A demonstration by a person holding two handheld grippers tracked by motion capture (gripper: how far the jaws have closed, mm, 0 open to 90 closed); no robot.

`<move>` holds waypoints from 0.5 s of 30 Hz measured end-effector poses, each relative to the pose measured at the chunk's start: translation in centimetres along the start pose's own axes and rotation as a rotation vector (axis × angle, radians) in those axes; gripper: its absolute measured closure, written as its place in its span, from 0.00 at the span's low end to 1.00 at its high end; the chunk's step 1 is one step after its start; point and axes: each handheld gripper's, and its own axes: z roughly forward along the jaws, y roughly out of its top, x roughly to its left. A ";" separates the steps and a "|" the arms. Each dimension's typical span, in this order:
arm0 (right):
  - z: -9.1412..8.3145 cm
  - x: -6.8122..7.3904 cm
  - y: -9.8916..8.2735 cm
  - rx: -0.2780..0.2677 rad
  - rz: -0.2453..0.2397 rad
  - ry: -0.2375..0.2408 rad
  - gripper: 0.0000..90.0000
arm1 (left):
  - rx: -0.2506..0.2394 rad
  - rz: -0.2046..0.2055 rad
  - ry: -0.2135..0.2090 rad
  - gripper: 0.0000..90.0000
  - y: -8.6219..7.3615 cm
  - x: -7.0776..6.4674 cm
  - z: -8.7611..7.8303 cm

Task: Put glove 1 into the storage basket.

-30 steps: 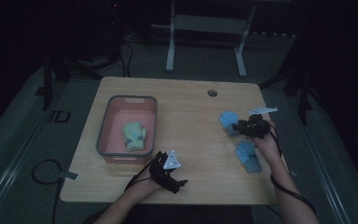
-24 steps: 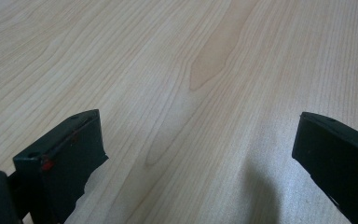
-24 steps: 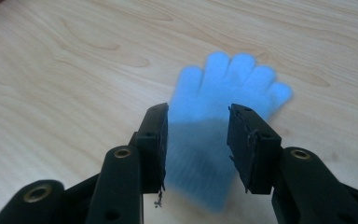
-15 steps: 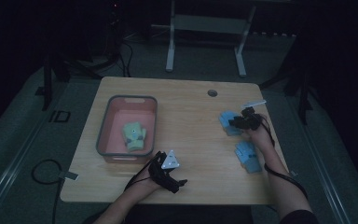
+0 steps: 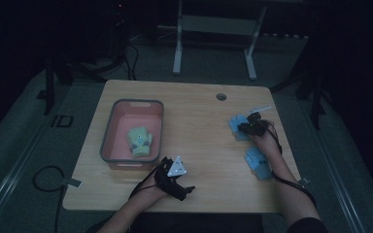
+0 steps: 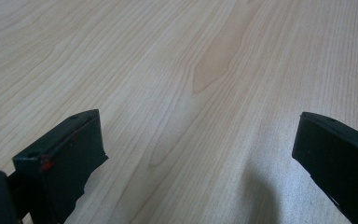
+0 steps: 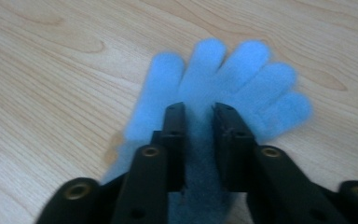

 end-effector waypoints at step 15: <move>-2.2 1.4 0.7 -0.037 0.121 -0.001 0.96 | 0.012 -0.005 -0.011 0.03 -0.1 0.1 0.1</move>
